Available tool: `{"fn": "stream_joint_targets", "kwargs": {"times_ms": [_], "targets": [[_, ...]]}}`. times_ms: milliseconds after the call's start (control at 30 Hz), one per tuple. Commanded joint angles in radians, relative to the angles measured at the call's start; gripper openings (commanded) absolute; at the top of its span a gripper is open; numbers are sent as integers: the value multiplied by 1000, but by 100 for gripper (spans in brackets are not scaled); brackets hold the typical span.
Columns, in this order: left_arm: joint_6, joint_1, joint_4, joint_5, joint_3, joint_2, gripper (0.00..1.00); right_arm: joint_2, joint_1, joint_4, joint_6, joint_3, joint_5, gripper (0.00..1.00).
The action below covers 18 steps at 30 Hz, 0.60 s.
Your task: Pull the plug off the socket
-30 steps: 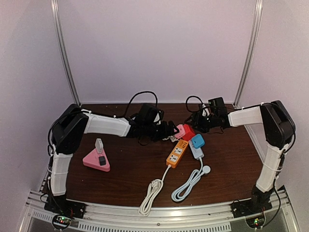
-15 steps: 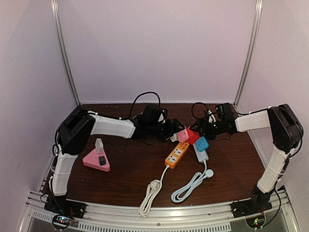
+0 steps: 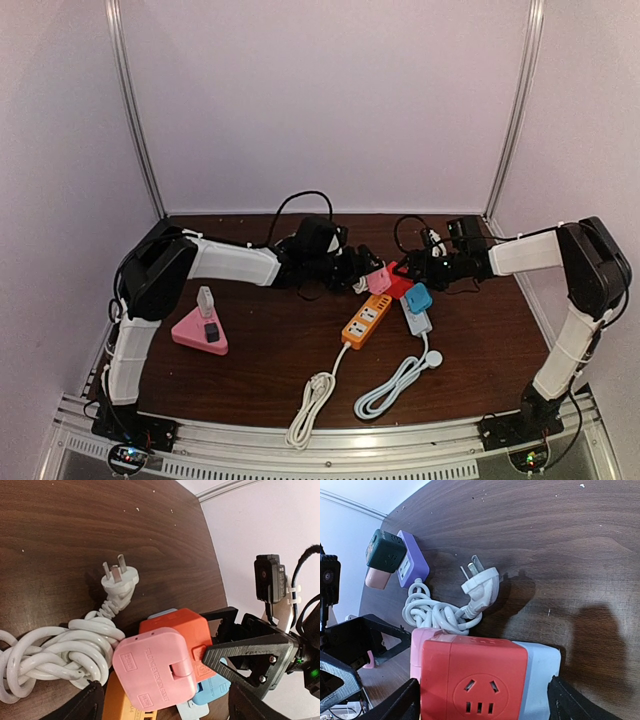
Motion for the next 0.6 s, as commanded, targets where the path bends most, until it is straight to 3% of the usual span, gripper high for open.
{"fn": "stream_joint_targets", "kwargs": {"times_ms": [0,300,433,567], "targets": [[-6,-5,40,19,-11,13,87,-37,3,-44,-50,-40,21,88],[-11,-5,63,31,-40,3,88,-53,3,-44,-55,-58,13,88],[-13,-6,69,39,-45,4,88,-35,0,-31,-39,-53,-4,80],[-32,-6,95,48,-66,3,87,-9,-14,2,-6,-52,-61,64]]}}
